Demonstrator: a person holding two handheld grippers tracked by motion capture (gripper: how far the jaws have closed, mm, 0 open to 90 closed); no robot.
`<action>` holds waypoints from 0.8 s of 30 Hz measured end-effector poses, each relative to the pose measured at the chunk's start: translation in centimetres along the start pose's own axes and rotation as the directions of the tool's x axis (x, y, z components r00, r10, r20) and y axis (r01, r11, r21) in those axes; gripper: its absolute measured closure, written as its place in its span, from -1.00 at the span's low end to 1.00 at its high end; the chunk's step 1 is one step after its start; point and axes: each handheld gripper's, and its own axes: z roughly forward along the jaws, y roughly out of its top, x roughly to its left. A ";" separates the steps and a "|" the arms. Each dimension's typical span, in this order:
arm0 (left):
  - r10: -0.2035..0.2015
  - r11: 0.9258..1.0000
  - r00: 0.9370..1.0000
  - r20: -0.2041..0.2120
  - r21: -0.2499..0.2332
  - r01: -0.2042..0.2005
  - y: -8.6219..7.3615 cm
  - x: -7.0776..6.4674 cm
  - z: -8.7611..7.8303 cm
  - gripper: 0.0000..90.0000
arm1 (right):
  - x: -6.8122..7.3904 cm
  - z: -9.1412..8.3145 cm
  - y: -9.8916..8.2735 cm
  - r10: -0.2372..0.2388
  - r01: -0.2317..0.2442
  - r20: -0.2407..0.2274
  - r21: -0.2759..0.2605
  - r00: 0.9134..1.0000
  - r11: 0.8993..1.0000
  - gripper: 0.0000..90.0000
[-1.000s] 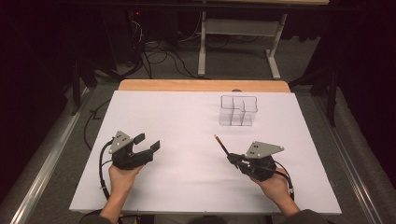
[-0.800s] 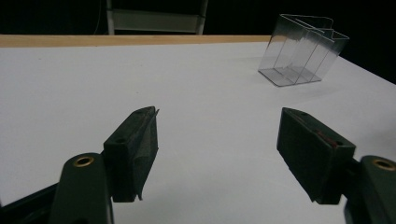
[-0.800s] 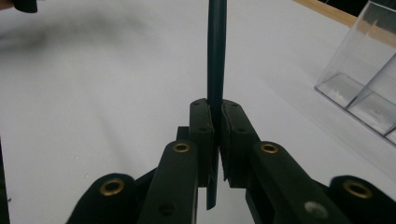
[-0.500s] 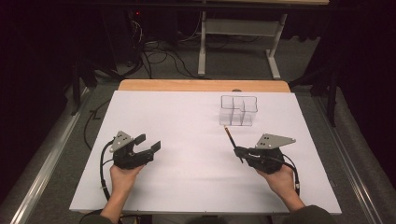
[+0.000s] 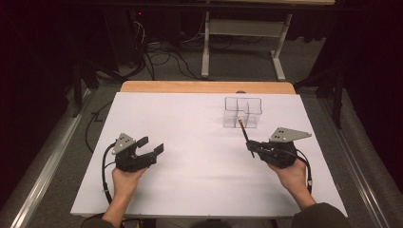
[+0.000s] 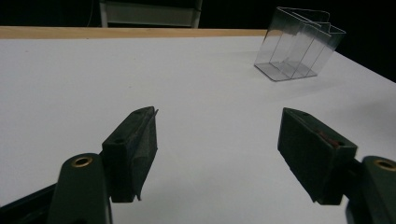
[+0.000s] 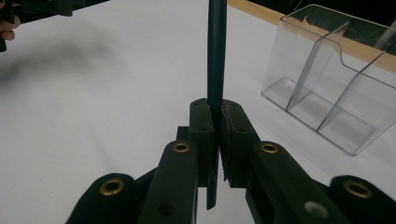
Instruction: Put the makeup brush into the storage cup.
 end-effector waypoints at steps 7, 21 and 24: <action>-0.006 1.000 1.000 0.011 -0.006 0.006 0.0 -0.1 0.0 -0.36 | -1.1 0.1 0.6 0.024 -0.024 0.025 -0.008 0.999 1.000 0.91; -0.015 1.000 1.000 0.014 -0.002 0.015 0.1 0.0 0.0 -0.37 | -2.7 0.8 1.9 0.048 -0.048 0.063 -0.012 0.997 0.999 0.91; -0.015 1.000 1.000 0.017 0.003 0.015 0.1 0.0 0.1 -0.37 | -2.9 0.7 2.1 0.043 -0.042 0.076 -0.011 0.996 0.999 0.91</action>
